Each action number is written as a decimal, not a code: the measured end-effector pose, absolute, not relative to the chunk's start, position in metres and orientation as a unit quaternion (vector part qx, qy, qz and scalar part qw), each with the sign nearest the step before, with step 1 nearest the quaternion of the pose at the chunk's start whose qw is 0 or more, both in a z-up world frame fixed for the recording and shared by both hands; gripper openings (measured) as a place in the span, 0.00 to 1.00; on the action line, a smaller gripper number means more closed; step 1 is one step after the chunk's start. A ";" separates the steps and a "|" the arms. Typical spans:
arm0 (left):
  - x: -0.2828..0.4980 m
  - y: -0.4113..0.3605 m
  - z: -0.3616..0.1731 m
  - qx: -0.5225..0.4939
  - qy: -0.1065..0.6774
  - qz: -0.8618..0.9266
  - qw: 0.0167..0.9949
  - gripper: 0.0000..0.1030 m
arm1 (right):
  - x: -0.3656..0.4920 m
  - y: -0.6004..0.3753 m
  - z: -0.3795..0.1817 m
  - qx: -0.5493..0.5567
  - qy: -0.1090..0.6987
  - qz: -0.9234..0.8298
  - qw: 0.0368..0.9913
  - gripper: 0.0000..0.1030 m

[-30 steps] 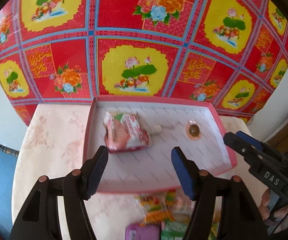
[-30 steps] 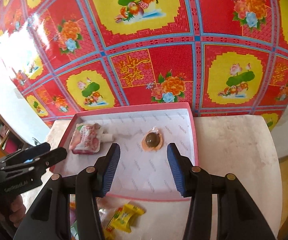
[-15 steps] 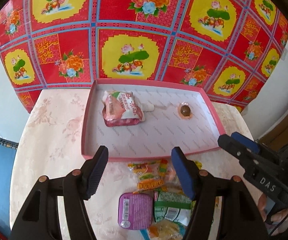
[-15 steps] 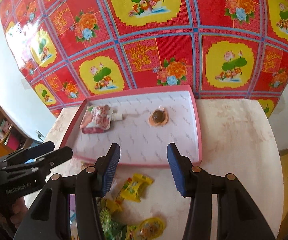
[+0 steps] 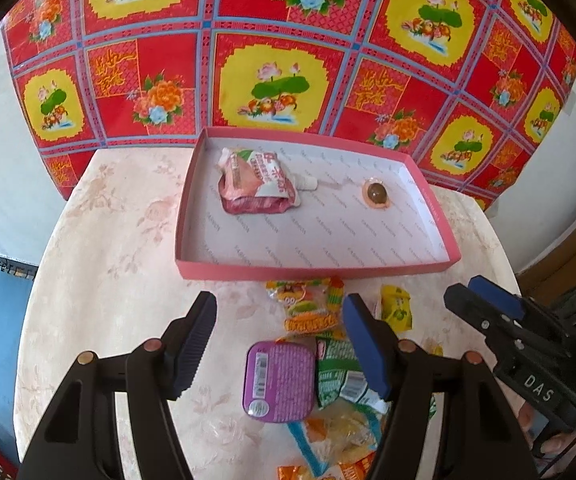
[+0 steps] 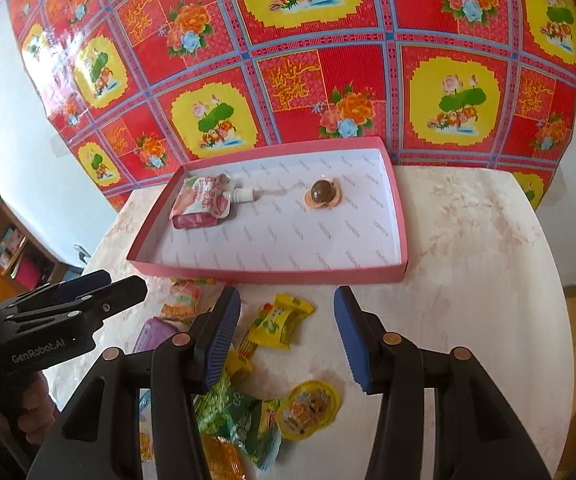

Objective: Organize snacks
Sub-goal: 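Grasp the purple tin with the left gripper while the right moves toward the yellow jelly cup, then grasp the yellow jelly cup with the right gripper while the left lifts the purple tin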

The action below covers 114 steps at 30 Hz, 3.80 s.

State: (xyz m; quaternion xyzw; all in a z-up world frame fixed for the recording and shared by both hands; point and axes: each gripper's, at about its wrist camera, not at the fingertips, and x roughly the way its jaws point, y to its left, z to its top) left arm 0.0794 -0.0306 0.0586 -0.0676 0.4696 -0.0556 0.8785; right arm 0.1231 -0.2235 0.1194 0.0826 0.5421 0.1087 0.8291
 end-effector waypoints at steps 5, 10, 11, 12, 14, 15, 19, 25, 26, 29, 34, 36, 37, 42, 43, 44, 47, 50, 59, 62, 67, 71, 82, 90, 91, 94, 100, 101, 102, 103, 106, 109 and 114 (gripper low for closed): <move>0.075 -0.027 0.054 -0.070 0.476 -0.053 0.875 0.67 | 0.117 -0.224 0.117 0.084 0.546 0.109 0.826 0.49; 0.068 -0.027 0.049 -0.071 0.481 -0.050 0.873 0.67 | 0.108 -0.228 0.117 0.084 0.547 0.108 0.826 0.49; 0.067 -0.027 0.049 -0.071 0.481 -0.051 0.873 0.67 | 0.106 -0.230 0.117 0.086 0.547 0.107 0.826 0.49; 0.065 -0.027 0.048 -0.071 0.481 -0.051 0.872 0.67 | 0.104 -0.231 0.117 0.087 0.548 0.107 0.825 0.49; 0.062 -0.028 0.046 -0.069 0.483 -0.050 0.871 0.67 | 0.100 -0.233 0.116 0.090 0.548 0.106 0.825 0.49; 0.060 -0.028 0.045 -0.068 0.485 -0.050 0.870 0.67 | 0.098 -0.234 0.115 0.091 0.548 0.105 0.825 0.49; 0.055 -0.029 0.039 -0.068 0.492 -0.053 0.867 0.67 | 0.092 -0.237 0.109 0.095 0.555 0.105 0.819 0.49; 0.052 -0.029 0.035 -0.069 0.496 -0.055 0.864 0.67 | 0.088 -0.236 0.102 0.100 0.567 0.109 0.811 0.49; 0.052 -0.029 0.035 -0.069 0.496 -0.056 0.864 0.67 | 0.087 -0.236 0.102 0.100 0.568 0.109 0.810 0.49; 0.050 -0.030 0.032 -0.066 0.499 -0.060 0.862 0.67 | 0.083 -0.237 0.100 0.098 0.571 0.111 0.808 0.49; 0.047 -0.029 0.025 -0.068 0.509 -0.062 0.856 0.67 | 0.076 -0.239 0.097 0.099 0.577 0.111 0.803 0.49; 0.046 -0.029 0.021 -0.068 0.512 -0.062 0.854 0.67 | 0.074 -0.241 0.096 0.104 0.578 0.113 0.802 0.49; 0.046 -0.030 0.020 -0.067 0.513 -0.061 0.854 0.67 | 0.073 -0.241 0.096 0.104 0.578 0.114 0.801 0.49; 0.046 -0.032 0.012 -0.065 0.523 -0.058 0.848 0.67 | 0.069 -0.241 0.097 0.103 0.578 0.118 0.801 0.49; 0.046 -0.033 0.011 -0.063 0.523 -0.058 0.848 0.67 | 0.068 -0.240 0.097 0.102 0.578 0.119 0.801 0.49; 0.046 -0.035 0.011 -0.060 0.522 -0.057 0.849 0.67 | 0.067 -0.240 0.097 0.101 0.579 0.120 0.800 0.49; 0.047 -0.035 0.012 -0.054 0.516 -0.055 0.853 0.67 | 0.066 -0.239 0.097 0.100 0.580 0.123 0.799 0.49; 0.048 -0.034 0.009 -0.056 0.514 -0.049 0.855 0.67 | 0.066 -0.239 0.095 0.100 0.581 0.120 0.799 0.49; 0.046 -0.031 0.008 -0.061 0.506 -0.051 0.859 0.67 | 0.068 -0.243 0.091 0.103 0.586 0.105 0.797 0.49; 0.045 -0.035 0.006 -0.046 0.507 -0.048 0.859 0.63 | 0.070 -0.243 0.088 0.106 0.588 0.102 0.795 0.49; 0.045 -0.040 0.004 -0.029 0.502 -0.047 0.863 0.63 | 0.073 -0.242 0.084 0.108 0.590 0.096 0.794 0.48; 0.046 -0.039 0.004 -0.026 0.499 -0.048 0.865 0.62 | 0.074 -0.240 0.081 0.111 0.589 0.092 0.795 0.45; 0.044 -0.038 0.003 -0.009 0.487 -0.046 0.872 0.53 | 0.073 -0.242 0.080 0.110 0.580 0.086 0.802 0.38; 0.042 -0.037 0.004 -0.015 0.488 -0.050 0.871 0.51 | 0.072 -0.243 0.080 0.116 0.578 0.084 0.803 0.38; 0.042 -0.035 0.004 -0.022 0.489 -0.054 0.871 0.51 | 0.072 -0.244 0.079 0.121 0.578 0.084 0.803 0.38; 0.037 -0.033 0.008 -0.023 0.482 -0.056 0.874 0.51 | 0.071 -0.245 0.079 0.127 0.576 0.084 0.803 0.37; 0.032 -0.029 0.019 -0.029 0.469 -0.054 0.881 0.51 | 0.070 -0.246 0.088 0.118 0.558 0.083 0.817 0.21; 0.032 -0.029 0.020 -0.030 0.467 -0.053 0.882 0.51 | 0.070 -0.247 0.089 0.117 0.557 0.082 0.818 0.21; 0.031 -0.028 0.021 -0.031 0.466 -0.053 0.883 0.51 | 0.070 -0.247 0.089 0.116 0.557 0.082 0.818 0.21; 0.030 -0.028 0.022 -0.032 0.465 -0.053 0.883 0.51 | 0.070 -0.247 0.089 0.115 0.558 0.082 0.818 0.21; 0.028 -0.027 0.023 -0.033 0.464 -0.054 0.884 0.51 | 0.069 -0.246 0.090 0.105 0.559 0.080 0.819 0.21; 0.027 -0.027 0.023 -0.034 0.465 -0.055 0.883 0.51 | 0.066 -0.245 0.090 0.095 0.561 0.076 0.819 0.21; 0.023 -0.026 0.026 -0.035 0.460 -0.057 0.885 0.51 | 0.065 -0.243 0.087 0.084 0.567 0.064 0.817 0.26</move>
